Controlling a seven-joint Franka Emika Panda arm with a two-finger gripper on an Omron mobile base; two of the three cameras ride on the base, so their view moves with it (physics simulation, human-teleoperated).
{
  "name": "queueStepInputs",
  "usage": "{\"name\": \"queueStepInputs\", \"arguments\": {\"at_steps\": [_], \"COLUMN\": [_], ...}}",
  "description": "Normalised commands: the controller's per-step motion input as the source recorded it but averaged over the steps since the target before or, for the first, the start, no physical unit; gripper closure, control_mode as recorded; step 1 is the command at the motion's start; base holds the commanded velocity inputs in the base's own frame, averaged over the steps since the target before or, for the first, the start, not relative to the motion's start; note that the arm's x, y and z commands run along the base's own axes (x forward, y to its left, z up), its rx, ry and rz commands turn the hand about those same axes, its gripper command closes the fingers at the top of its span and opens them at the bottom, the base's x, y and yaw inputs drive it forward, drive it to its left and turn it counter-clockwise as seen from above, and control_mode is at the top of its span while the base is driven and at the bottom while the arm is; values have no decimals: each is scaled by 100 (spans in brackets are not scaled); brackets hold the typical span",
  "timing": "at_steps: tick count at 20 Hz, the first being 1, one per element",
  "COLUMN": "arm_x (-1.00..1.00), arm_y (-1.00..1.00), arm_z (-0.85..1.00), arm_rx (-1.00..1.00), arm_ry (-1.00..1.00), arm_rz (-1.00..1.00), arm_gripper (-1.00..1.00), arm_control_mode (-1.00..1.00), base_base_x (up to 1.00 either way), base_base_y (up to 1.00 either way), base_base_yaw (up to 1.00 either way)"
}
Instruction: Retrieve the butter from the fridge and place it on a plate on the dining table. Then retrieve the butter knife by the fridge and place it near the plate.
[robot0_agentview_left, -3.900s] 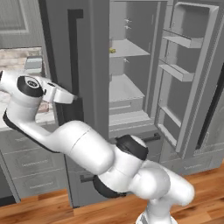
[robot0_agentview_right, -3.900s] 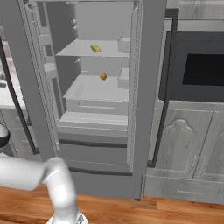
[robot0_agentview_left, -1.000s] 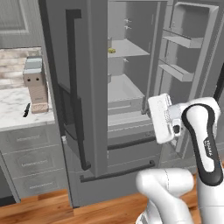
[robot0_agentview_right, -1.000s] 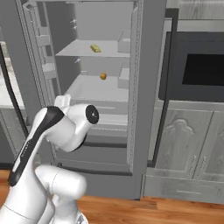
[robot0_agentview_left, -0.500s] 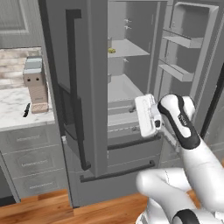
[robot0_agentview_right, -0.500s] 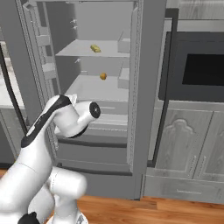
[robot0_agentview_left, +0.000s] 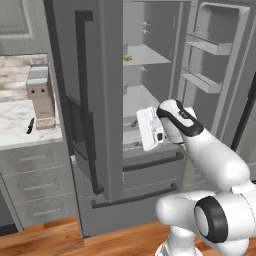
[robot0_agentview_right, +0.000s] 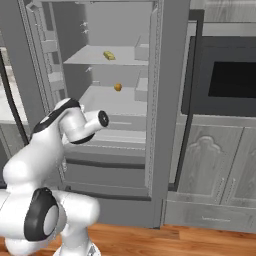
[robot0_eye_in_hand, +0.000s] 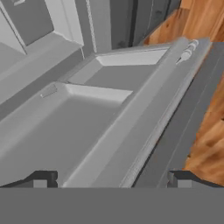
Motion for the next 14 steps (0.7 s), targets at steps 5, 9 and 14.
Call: {"name": "queueStepInputs", "arguments": {"at_steps": [5, 9, 14], "arm_x": [45, 30, 1], "arm_y": [51, 48, 52], "arm_z": [-12, -8, -4], "arm_rx": [0, 0, 0], "arm_ry": [1, 1, 0], "arm_rz": [5, 5, 3], "arm_gripper": [-100, -100, -100], "arm_control_mode": [-100, -100, -100], "base_base_x": [0, 0, 0], "base_base_y": [0, 0, 0], "base_base_yaw": [0, 0, 0]}}
